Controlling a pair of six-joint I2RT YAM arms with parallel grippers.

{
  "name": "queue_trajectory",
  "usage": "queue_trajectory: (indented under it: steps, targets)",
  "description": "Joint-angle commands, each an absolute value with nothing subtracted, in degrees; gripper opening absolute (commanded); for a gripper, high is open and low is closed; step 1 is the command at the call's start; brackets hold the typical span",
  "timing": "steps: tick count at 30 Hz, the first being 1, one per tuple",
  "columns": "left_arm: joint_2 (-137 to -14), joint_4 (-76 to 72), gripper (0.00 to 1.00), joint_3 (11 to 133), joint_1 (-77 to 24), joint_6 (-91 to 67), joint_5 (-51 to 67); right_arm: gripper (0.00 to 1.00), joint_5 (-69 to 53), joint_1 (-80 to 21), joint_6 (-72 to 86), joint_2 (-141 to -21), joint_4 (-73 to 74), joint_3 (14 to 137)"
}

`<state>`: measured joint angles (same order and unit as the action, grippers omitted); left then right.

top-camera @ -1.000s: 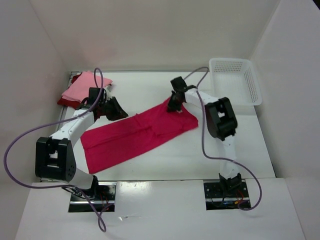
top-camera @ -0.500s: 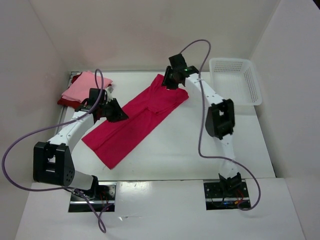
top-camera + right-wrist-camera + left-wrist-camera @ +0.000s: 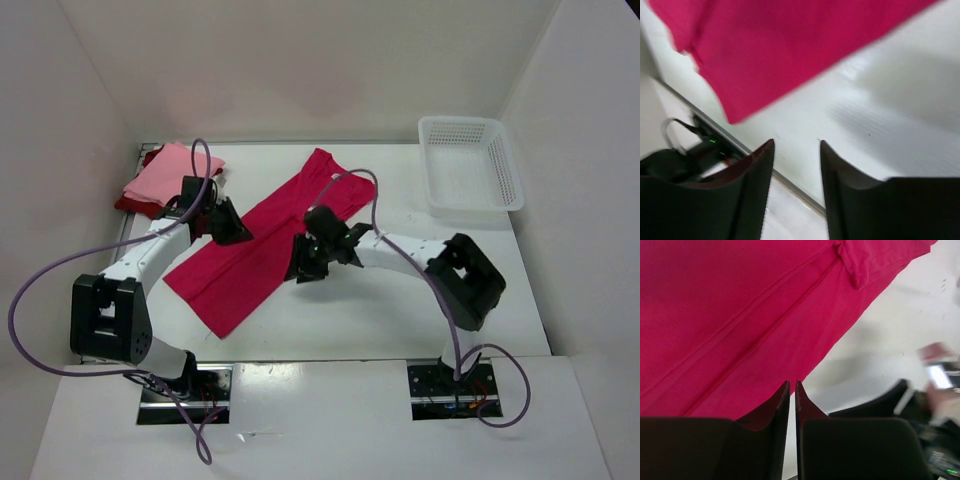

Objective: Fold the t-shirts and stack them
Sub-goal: Rotate the tshirt 90 degrees

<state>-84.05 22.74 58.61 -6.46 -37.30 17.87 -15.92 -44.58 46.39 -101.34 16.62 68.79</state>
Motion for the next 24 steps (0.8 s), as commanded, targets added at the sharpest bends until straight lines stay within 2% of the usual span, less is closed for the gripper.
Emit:
queue_trajectory:
  steps: [1, 4, 9, 12, 14, 15, 17, 20, 24]
  targets:
    - [-83.85, 22.32, 0.14, 61.44, -5.45, -35.33, 16.96, 0.49, -16.96, -45.87, 52.03, -102.56, 5.2, 66.63]
    - [-83.85, 22.32, 0.16, 61.44, -5.45, -35.33, 16.96, 0.59, -16.17, -46.41, 53.34, -107.13, 2.56, 66.62]
    - [-83.85, 21.09, 0.22, 60.3, -5.45, -34.81, 18.11, 0.61, -13.46, -46.41, 56.15, -115.39, 0.18, 69.34]
    - [-84.64, 20.57, 0.26, 60.9, -5.45, -34.2, 19.33, 0.47, -12.22, -46.41, 57.13, -118.81, -0.35, 69.87]
    - [-86.21, 21.09, 0.29, 62.13, -5.97, -33.41, 18.38, 0.32, -11.43, -46.41, 57.66, -120.4, 0.18, 70.84]
    - [-86.22, 21.09, 0.32, 63.44, -6.85, -32.62, 17.76, 0.15, -10.64, -46.41, 57.66, -120.93, 0.18, 70.84]
    - [-88.15, 21.09, 0.39, 65.03, -7.46, -31.91, 17.14, 0.02, -10.63, -45.45, 57.66, -119.81, 1.75, 70.84]
    - [-91.66, 21.09, 0.5, 68.72, -8.0, -30.59, 16.61, 0.0, -13.26, -42.47, 53.89, -115.42, 3.59, 66.72]
    - [-98.15, 18.9, 0.55, 72.85, -10.1, -30.59, 15.21, 0.0, -15.99, -36.49, 43.09, -104.97, 15.69, 62.15]
